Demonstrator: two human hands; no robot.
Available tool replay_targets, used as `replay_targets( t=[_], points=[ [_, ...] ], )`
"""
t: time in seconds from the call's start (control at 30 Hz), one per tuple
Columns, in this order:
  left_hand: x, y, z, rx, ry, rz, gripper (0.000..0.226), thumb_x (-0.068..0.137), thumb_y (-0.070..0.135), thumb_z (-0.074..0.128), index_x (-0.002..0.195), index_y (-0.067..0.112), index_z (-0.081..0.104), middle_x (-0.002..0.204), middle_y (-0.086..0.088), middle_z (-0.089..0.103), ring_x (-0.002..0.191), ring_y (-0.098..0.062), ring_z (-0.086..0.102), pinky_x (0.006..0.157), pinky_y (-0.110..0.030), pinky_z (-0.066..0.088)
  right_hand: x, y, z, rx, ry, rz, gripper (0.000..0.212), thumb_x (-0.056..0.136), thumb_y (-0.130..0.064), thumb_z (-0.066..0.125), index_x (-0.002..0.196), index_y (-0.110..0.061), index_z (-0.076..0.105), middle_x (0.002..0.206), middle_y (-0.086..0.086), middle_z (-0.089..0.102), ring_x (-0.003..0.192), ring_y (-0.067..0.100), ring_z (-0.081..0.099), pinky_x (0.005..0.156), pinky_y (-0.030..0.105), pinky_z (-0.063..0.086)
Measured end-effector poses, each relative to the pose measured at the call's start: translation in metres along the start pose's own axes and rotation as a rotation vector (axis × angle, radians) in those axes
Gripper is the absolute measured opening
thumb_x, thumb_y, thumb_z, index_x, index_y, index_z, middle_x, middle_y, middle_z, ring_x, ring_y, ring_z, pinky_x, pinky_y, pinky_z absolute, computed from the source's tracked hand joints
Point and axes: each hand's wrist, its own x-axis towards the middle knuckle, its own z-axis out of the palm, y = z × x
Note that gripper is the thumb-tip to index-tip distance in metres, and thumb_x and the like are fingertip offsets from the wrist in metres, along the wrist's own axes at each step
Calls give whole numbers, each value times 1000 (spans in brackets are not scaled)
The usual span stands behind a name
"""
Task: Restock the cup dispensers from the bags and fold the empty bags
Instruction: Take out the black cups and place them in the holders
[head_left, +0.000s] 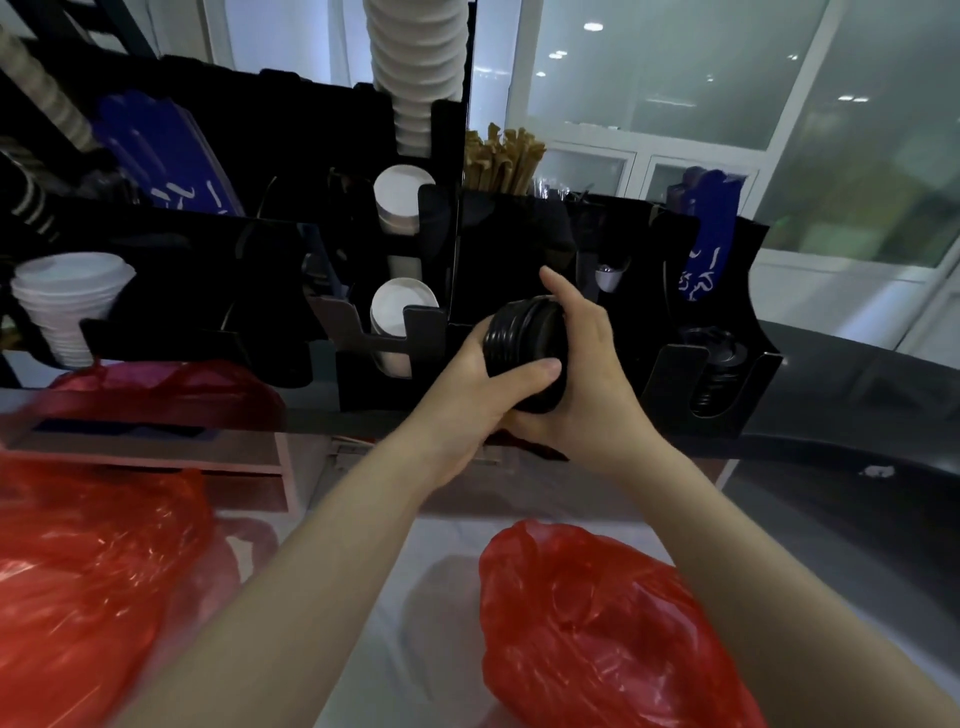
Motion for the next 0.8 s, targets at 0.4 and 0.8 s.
replay_targets(
  t=[0.4, 0.8],
  points=[
    [2, -24, -31, 1091, 18, 196, 76, 92, 20, 51, 152, 25, 5, 160, 7, 4, 137, 8, -3, 107, -10, 2, 75, 37, -25, -206, 40, 208, 95, 59, -31, 86, 134, -24, 27, 129, 1, 29, 111, 10, 35, 91, 22, 33],
    [-4, -51, -41, 1722, 45, 157, 84, 90, 23, 49, 150, 9, -8, 158, -8, -19, 144, -19, -20, 116, -38, -9, 111, 38, 3, -660, -397, 253, 107, 56, -38, 84, 140, -27, 20, 133, 14, 33, 115, 37, 46, 80, 37, 46]
  ],
)
